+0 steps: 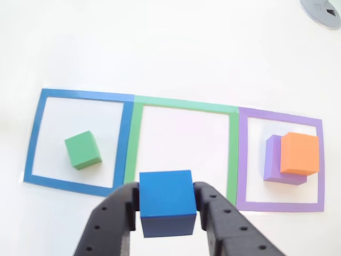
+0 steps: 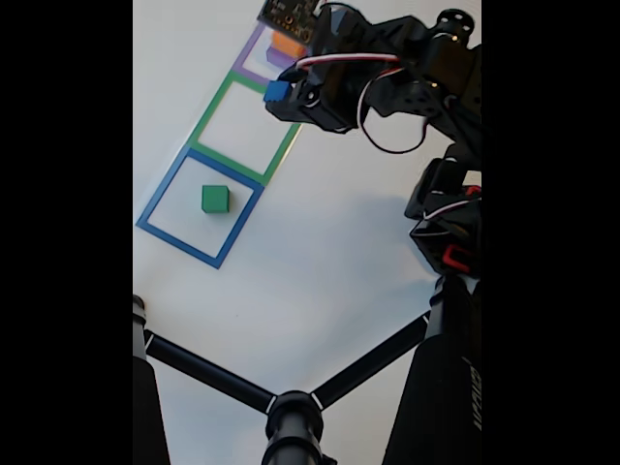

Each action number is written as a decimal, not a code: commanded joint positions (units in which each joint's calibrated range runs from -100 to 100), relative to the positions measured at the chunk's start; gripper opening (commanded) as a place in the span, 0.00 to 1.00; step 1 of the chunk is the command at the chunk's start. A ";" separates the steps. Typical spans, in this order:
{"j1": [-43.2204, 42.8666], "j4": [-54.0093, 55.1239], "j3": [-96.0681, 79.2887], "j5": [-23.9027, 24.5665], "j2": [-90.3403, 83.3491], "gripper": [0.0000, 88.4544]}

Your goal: Tower of hanoi

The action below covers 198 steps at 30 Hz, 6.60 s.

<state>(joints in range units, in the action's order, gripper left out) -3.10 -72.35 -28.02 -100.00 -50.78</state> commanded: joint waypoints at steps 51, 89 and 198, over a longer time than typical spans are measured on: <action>-24.89 110.41 -53.34 0.00 35.48 0.05; -23.55 119.23 -47.62 0.00 51.55 0.05; 47.01 69.35 -51.71 0.00 -1.10 0.49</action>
<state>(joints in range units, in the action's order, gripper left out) 43.48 -17.94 -74.94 -100.00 -55.00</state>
